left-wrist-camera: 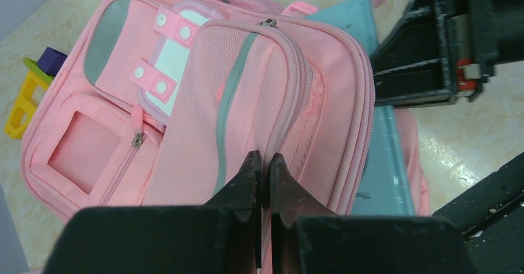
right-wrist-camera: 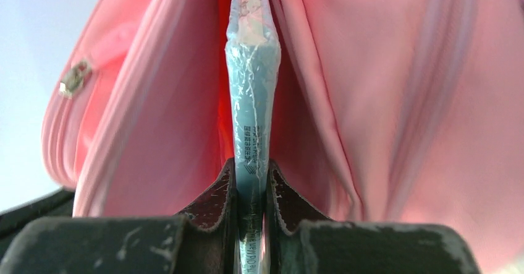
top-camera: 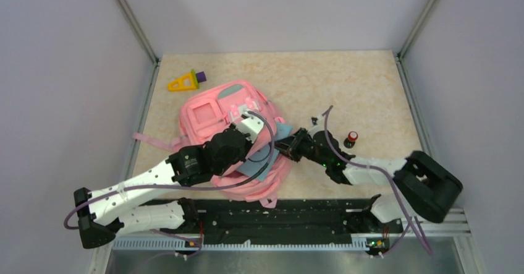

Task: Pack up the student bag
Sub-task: Place the book in the student bag, then zip the student bag at the center of the board.

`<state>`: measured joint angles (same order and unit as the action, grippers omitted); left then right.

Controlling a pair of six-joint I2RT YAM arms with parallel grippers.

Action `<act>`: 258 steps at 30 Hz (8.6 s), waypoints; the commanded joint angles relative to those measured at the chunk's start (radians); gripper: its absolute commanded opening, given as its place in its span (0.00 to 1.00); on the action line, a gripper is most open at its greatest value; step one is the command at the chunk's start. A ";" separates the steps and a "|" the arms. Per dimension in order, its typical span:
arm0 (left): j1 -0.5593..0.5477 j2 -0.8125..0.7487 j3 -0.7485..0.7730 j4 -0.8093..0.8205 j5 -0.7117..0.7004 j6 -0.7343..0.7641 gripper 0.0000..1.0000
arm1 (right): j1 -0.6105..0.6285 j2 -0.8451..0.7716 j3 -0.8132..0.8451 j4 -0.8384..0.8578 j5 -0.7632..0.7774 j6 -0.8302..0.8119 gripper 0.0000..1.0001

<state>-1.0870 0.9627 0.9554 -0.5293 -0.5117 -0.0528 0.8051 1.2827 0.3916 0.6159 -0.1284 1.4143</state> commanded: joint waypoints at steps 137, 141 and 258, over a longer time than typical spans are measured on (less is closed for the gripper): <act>0.772 -0.024 -0.407 0.391 0.216 -0.437 0.00 | 0.322 0.059 0.362 -0.805 0.871 -0.980 0.00; 0.777 0.018 -0.385 0.409 0.204 -0.411 0.00 | 0.233 0.068 0.338 -0.710 0.846 -1.071 0.00; -0.022 0.350 -0.300 0.646 -0.066 0.004 0.00 | -0.042 -0.006 0.341 -0.542 0.607 -1.182 0.00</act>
<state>-1.0992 1.4143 0.7033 0.1749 -0.4980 -0.0002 0.8108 1.2484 0.6727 0.0196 0.4591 0.2909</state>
